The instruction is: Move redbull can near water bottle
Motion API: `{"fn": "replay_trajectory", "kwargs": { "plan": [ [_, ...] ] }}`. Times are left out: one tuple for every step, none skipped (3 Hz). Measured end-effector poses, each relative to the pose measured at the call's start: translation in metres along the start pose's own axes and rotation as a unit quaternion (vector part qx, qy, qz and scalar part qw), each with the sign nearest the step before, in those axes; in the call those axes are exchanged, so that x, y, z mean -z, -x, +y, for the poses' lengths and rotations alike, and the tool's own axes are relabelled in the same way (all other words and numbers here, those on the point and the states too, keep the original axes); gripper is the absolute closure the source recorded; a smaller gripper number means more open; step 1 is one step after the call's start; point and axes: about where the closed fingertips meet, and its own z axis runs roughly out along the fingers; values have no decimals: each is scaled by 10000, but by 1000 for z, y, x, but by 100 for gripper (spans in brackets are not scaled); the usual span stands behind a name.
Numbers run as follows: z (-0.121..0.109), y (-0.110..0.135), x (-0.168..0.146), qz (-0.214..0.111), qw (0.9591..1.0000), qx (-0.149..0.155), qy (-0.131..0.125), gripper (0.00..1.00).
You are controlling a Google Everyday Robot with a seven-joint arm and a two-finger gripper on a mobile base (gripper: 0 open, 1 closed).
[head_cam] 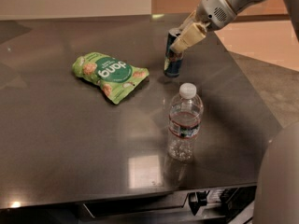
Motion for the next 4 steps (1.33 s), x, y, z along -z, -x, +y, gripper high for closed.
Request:
{"fn": "replay_trajectory", "kwargs": {
  "plan": [
    [40,7,9,-79,9970,523,565,100],
    [72,7,14,-92,9904,975,971,100],
    [92,-3,15,-98,9852,1259,1161,100],
    [107,-16,16,-107,9808,1444,1305,100]
  ]
}}
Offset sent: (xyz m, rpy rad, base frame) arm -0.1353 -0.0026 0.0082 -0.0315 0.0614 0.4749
